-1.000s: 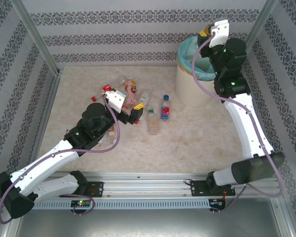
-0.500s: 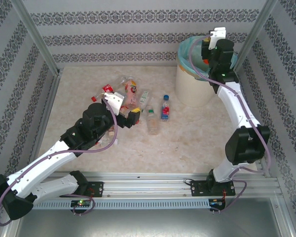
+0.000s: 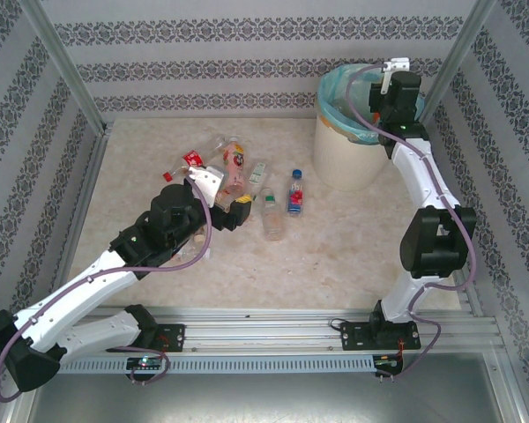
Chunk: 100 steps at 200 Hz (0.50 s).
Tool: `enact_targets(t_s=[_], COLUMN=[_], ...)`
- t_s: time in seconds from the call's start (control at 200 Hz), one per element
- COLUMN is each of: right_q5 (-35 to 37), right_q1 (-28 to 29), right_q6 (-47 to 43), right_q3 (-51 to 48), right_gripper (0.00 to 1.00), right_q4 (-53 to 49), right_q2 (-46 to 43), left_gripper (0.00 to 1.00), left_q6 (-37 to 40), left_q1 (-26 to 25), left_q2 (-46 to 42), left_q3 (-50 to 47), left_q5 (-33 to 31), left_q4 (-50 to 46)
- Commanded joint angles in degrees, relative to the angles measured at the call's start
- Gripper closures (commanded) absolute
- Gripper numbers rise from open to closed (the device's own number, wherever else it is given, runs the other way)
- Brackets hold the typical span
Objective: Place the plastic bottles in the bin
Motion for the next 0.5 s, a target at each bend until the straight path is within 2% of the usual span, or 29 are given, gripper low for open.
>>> enact_targets(t_s=[0.0,0.145,0.495], right_q5=[-0.65,-2.04,-3.92], right_q1=[-0.56,-0.56,-0.45], right_q6=[1.58,2.28,2.83], right_q3=[2.48,3.97,6.66], right_gripper=[0.32,0.3,0.35], right_q4=[-0.95,-1.69,-3.39], right_q2=[0.64,0.04,0.7], left_gripper=[0.04,0.04,0.04], left_q6=[-0.56,-0.41,1.35], left_q1=[-0.32,-0.32,-0.32], left_q2=[0.48,0.4,0.91], left_q3=[-0.15,-0.41,-0.54], left_q5=[0.36,-0.36,-1.17], left_q4=[0.45,1.31,1.64])
